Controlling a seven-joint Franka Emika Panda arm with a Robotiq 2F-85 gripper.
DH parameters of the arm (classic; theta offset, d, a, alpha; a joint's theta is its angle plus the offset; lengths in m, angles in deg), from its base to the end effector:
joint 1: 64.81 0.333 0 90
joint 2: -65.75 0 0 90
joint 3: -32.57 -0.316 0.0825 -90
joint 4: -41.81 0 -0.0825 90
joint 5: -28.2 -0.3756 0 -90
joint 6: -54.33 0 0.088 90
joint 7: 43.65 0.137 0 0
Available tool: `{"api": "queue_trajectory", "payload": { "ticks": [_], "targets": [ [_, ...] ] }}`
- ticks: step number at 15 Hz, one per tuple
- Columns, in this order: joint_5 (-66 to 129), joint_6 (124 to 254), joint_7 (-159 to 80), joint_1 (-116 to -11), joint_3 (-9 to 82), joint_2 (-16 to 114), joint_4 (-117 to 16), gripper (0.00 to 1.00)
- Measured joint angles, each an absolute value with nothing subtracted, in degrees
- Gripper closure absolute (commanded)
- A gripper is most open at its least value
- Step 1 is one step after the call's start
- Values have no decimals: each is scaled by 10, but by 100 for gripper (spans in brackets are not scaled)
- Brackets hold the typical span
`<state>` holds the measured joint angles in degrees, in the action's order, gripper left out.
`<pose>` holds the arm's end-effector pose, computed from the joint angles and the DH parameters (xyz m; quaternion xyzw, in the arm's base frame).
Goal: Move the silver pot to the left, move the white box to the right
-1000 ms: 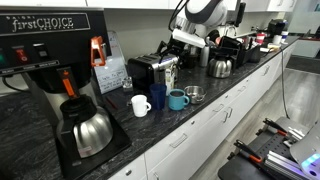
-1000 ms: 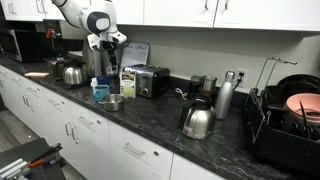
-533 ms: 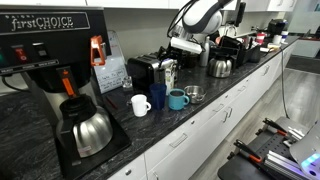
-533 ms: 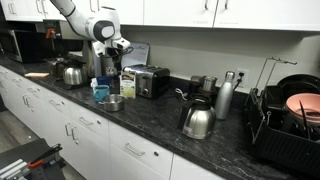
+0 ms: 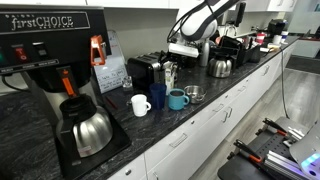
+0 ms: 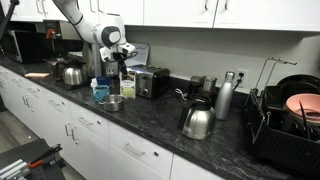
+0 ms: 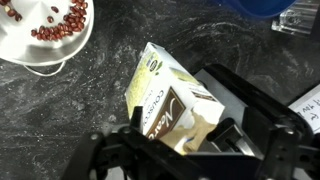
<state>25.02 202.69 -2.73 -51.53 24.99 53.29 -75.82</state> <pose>0.5762 0.2170 0.3436 -0.9670 0.1962 -0.1203 0.1092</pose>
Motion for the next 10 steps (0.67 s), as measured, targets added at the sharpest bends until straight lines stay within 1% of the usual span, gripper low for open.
{"api": "queue_trajectory", "payload": {
  "ticks": [5, 7, 10],
  "targets": [
    [271, 2027, 5, -515, 265, 519, -750, 0],
    [273, 2027, 10, -513, 265, 516, -748, 26],
    [273, 2027, 14, -510, 265, 515, -747, 48]
  ]
}}
